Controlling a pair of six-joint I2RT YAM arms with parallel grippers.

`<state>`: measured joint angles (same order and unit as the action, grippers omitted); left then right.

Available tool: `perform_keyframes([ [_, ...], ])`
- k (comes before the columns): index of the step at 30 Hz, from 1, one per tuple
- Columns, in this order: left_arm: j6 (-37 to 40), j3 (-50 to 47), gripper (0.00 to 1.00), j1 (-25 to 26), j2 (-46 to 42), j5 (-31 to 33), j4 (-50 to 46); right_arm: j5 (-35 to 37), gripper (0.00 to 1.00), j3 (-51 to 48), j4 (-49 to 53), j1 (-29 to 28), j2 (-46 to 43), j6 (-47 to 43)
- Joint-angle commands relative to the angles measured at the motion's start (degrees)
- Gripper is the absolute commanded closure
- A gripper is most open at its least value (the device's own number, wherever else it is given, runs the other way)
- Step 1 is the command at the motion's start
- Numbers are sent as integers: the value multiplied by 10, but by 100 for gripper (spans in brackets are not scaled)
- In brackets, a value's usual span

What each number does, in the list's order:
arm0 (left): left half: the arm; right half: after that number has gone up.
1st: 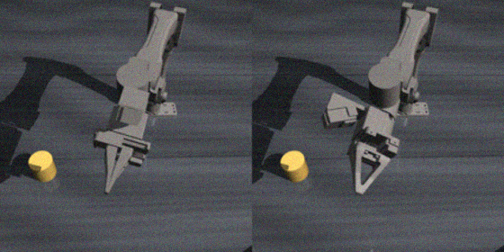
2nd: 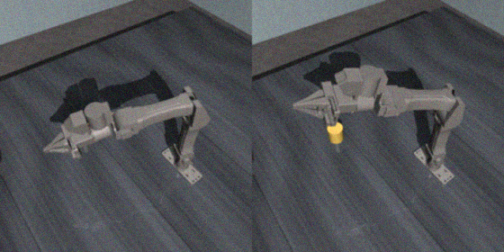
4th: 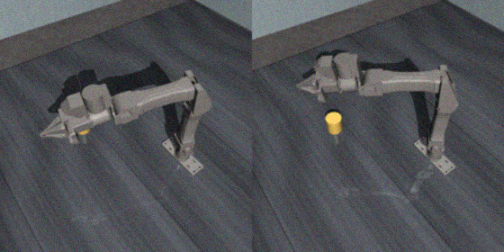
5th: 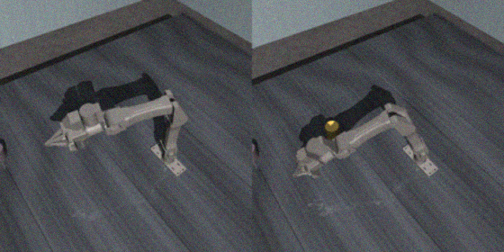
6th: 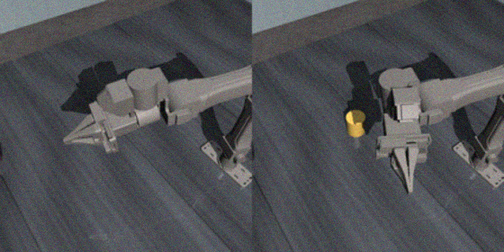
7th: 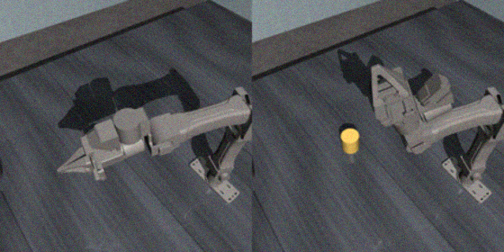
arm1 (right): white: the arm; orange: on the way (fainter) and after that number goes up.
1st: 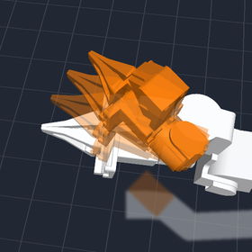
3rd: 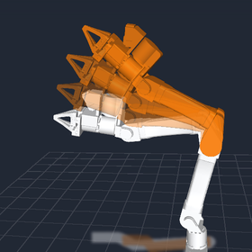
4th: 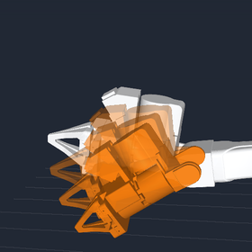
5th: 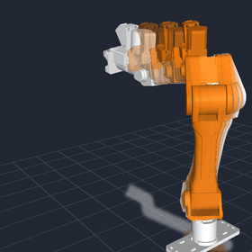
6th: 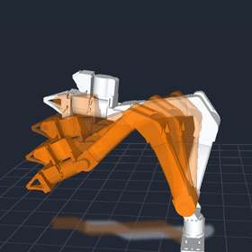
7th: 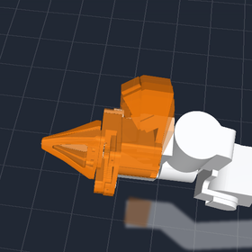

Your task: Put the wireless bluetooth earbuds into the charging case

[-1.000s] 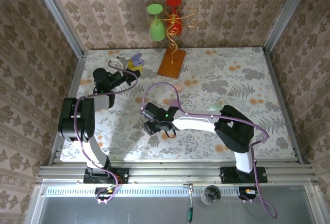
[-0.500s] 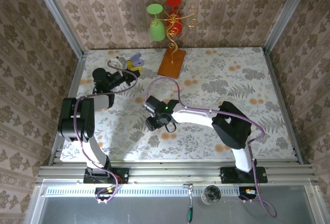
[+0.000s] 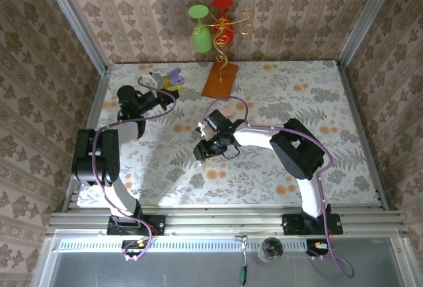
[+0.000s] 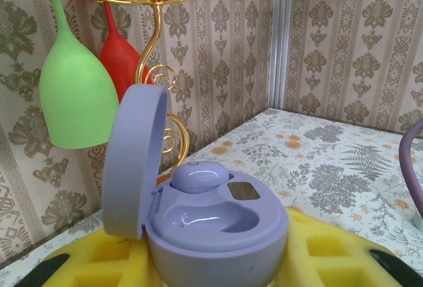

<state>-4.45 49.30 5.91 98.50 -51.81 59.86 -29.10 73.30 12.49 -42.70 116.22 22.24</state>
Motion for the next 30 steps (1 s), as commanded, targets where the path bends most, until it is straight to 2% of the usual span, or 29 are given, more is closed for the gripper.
perform_keyframes([
  [1, 17, 17, 79, 2, -14, -9, -5, -39, 55, -5, -9, -2, 10, -15],
  [14, 17, 17, 79, 8, -13, -8, -5, -26, 60, -11, 15, -13, 25, -36],
  [25, 17, 18, 79, 11, -14, -6, -9, 6, 75, -3, 32, -18, 41, -33],
  [30, 31, 11, 79, 14, -19, 2, -15, 23, 79, -7, 30, -18, 28, -25],
])
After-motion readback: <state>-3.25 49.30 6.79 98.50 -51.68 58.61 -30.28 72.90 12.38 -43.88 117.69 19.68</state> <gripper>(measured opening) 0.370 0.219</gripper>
